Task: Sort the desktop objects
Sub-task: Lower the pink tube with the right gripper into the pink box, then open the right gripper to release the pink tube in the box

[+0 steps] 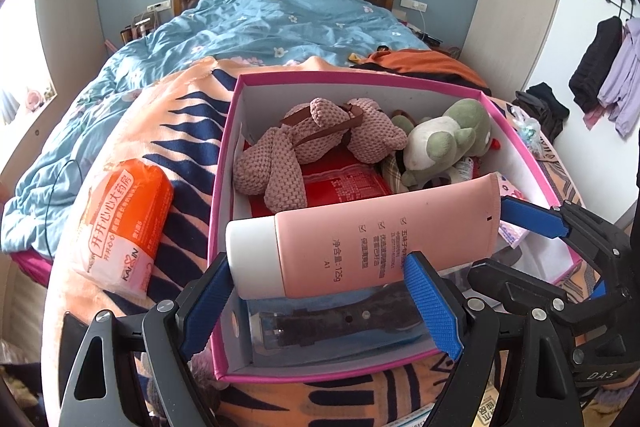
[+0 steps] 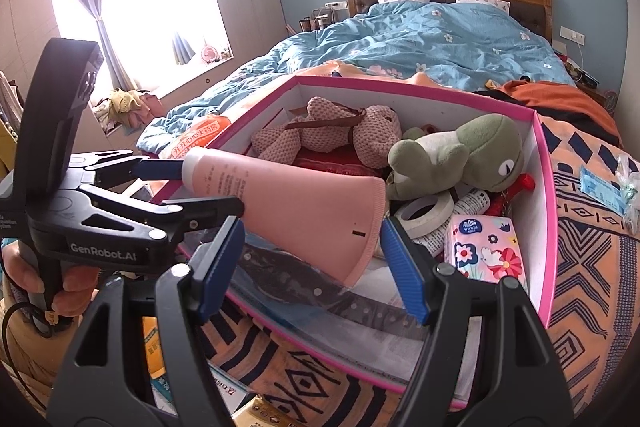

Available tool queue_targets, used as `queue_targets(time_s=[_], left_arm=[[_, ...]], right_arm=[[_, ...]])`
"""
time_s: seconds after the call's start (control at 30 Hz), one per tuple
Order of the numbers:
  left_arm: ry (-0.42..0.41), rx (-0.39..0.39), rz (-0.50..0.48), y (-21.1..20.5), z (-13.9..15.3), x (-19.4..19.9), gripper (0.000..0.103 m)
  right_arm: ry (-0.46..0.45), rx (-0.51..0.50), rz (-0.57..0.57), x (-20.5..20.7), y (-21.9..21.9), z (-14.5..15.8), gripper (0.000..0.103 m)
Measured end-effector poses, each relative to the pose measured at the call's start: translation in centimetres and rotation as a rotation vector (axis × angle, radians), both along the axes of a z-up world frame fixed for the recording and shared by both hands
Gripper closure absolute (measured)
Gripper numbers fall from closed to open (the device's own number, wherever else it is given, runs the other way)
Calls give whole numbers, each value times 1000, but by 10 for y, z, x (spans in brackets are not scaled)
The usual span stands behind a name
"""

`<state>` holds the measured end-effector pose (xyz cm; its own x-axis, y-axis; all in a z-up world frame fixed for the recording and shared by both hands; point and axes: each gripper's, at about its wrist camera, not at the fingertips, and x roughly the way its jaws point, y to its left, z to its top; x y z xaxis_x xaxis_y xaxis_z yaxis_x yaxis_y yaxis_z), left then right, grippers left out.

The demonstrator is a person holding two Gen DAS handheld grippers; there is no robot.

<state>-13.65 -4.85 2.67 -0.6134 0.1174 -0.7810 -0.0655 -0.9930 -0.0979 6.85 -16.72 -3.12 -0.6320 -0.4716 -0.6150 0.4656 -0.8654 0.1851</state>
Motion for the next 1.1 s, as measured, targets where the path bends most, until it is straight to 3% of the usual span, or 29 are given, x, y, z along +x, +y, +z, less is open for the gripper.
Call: queue_targets(time_s=[0.27, 0.7, 1.1], left_arm=[[-1, -32, 7, 4, -2, -6, 16], [-36, -180, 41, 22, -8, -18, 19], [56, -93, 1, 12, -2, 3, 20]], right_arm=[[-19, 2, -7, -8, 0, -6, 31], [-78, -4, -26, -28, 2, -21, 31], [-60, -7, -27, -25, 4, -19, 31]])
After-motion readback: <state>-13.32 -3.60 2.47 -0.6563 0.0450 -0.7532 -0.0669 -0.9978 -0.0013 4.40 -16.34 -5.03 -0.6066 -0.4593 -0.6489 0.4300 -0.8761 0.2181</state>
